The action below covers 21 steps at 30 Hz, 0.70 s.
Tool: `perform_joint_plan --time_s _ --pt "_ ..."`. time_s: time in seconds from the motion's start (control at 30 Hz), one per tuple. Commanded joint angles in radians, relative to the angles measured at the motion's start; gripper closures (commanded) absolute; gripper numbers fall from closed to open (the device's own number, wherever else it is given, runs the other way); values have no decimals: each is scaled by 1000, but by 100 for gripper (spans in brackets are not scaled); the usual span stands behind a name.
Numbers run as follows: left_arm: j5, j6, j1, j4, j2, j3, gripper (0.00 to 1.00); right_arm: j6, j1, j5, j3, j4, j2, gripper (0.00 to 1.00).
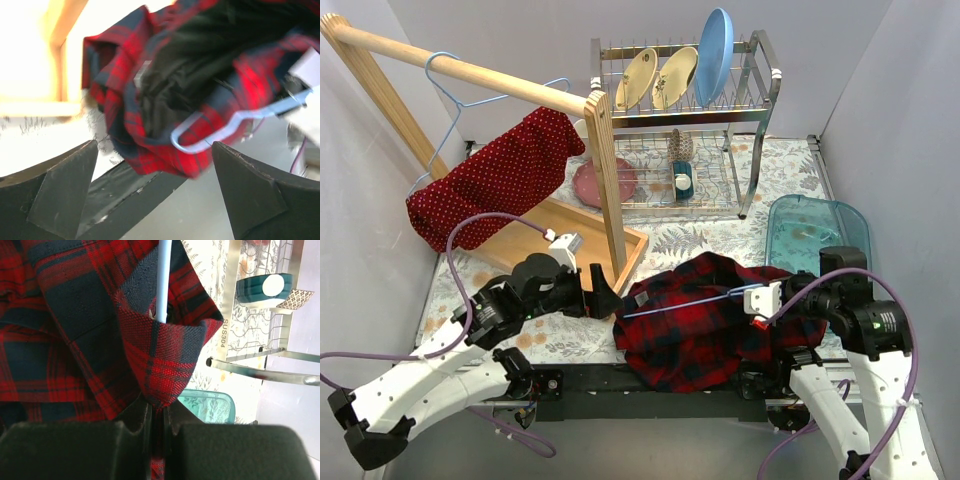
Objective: Place the skirt on the hanger
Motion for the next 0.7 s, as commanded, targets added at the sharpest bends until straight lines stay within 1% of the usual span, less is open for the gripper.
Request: perform_joint_plan --time_s 0.0,0.03,0.13,0.17,0.23,0.33,0.43,0.5,0.53,0.67 --pt "-108 -211 6 54 9 -74 2 -19 -6 -23 14 -31 -34 99" --pt "-113 -262 5 63 13 -86 2 -24 -6 -29 12 -47 -38 99" --pt "-87 -313 6 122 42 -115 4 -105 -7 -75 2 -106 -49 99" --pt "-80 -325 6 155 50 -121 5 -116 -6 -88 -26 -107 -58 99" --pt "-24 -346 6 194 78 -150 6 -157 -7 -85 -60 -109 -89 99" --pt "19 -350 5 225 130 -173 8 -190 -7 -68 -127 -109 -120 99" --pt "42 -337 5 243 171 -195 13 -217 -4 -59 -172 -110 -147 99" --pt "61 -325 5 245 194 -198 14 -237 -3 -51 -199 -109 -167 99" --pt "84 -319 5 245 223 -197 16 -249 -4 -43 -204 -109 -170 99" --pt "133 -282 5 246 266 -168 18 -231 -3 -46 -199 -106 -167 99"
